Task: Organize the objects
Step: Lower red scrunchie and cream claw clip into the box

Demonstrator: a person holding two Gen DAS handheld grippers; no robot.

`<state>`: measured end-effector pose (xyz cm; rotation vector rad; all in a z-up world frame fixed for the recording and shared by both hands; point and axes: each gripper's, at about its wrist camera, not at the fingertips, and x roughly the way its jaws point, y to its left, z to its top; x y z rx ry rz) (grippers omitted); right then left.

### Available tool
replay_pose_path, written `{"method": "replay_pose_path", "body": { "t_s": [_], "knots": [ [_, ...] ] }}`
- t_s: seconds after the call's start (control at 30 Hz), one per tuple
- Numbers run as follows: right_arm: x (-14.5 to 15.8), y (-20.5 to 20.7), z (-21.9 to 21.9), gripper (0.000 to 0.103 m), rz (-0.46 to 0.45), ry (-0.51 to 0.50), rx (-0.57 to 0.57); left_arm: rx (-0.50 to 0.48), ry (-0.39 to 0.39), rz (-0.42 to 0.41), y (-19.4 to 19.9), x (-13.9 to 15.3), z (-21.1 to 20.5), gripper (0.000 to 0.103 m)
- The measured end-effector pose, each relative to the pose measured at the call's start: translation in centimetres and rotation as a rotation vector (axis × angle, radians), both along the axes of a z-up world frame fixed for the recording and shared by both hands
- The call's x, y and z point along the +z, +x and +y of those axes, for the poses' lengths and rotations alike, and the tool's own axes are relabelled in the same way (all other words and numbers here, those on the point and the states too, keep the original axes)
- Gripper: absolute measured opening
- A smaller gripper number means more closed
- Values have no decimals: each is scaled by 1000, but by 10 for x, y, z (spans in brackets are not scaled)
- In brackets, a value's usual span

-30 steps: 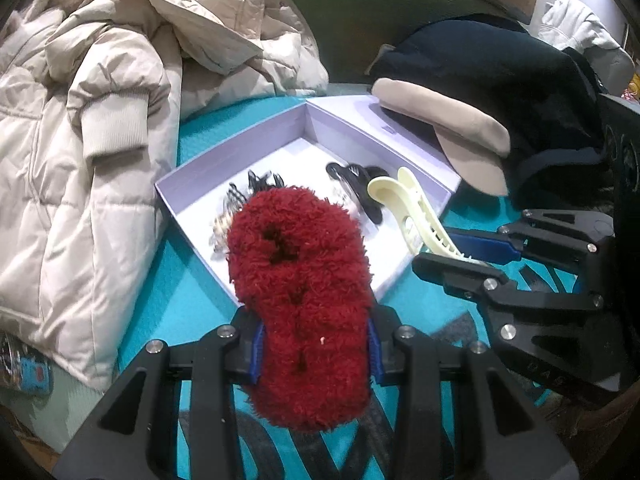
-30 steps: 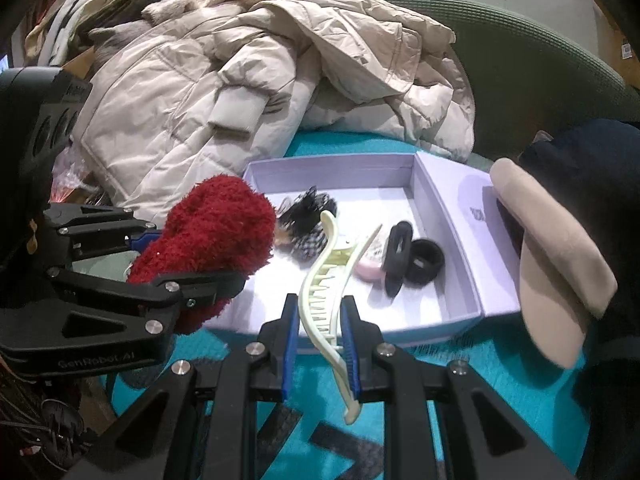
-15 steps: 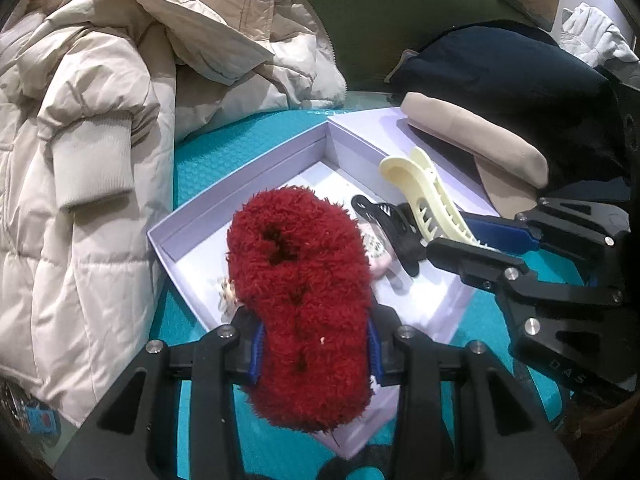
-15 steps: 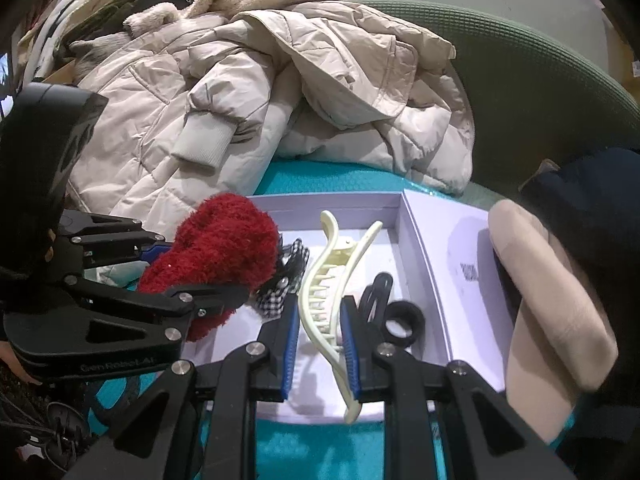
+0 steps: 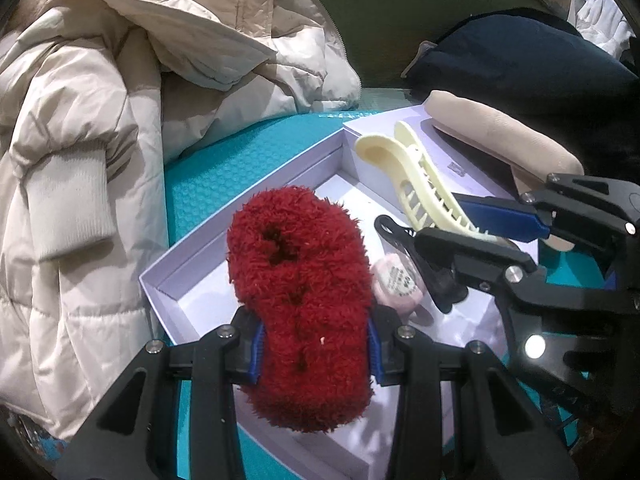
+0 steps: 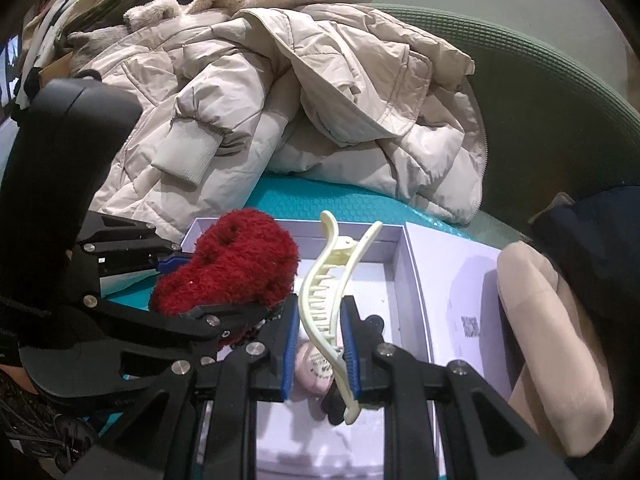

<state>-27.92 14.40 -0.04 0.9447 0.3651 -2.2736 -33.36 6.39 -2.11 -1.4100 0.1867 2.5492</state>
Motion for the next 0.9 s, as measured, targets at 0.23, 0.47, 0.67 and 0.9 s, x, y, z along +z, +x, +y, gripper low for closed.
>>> {"method": "replay_pose_path", "body": {
  "t_s": [0.23, 0.47, 0.67, 0.9],
  "knots": [
    [-12, -23, 3, 19, -30, -4, -10, -15, -30, -3, -23, -6, 6, 37],
    [-33, -35, 12, 19, -55, 15, -50, -30, -42, -15, -38, -19, 15, 37],
    [-48, -46, 14, 20, -91, 20, -51, -17, -35, -14, -45, -28, 18, 38],
    [-60, -49, 15, 20, -115, 59, -33, -23, -79, -24, -47, -36, 27, 40]
  ]
}}
